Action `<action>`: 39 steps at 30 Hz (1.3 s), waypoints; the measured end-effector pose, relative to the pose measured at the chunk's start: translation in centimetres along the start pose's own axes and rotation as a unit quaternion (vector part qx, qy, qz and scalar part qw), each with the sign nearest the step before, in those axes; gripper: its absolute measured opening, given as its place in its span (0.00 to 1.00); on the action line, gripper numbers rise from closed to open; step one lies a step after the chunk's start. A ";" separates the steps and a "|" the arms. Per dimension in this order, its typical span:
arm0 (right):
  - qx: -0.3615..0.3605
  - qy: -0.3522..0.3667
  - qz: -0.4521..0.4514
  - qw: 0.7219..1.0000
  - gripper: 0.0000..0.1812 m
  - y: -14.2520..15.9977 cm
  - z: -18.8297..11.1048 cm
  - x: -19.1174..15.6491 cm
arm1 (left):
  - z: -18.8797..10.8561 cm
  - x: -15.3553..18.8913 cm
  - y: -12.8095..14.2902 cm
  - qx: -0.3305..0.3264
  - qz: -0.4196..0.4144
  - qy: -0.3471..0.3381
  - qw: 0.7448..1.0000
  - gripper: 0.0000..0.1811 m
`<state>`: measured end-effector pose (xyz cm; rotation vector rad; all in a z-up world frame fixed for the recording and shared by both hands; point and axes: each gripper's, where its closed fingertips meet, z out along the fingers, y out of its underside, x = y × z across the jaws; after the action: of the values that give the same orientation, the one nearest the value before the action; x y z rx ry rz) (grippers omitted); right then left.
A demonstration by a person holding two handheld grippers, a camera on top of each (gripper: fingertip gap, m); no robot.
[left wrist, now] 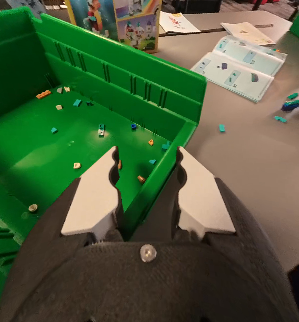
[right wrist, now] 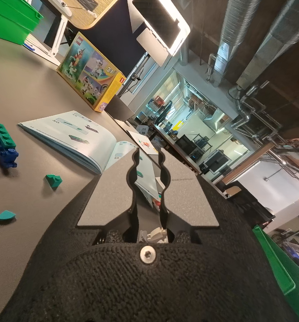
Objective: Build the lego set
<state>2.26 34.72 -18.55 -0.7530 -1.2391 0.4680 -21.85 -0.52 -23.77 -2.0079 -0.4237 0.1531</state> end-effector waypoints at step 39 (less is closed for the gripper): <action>-0.048 0.014 -0.019 0.999 0.11 1.8 0.6 0.4 | -10.4 0.6 -3.3 -0.018 0.094 0.087 0.992 0.32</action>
<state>1.90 36.31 -19.51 -0.8134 -1.2546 0.3685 -19.10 -7.68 -16.05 -2.0763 -0.1284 0.0867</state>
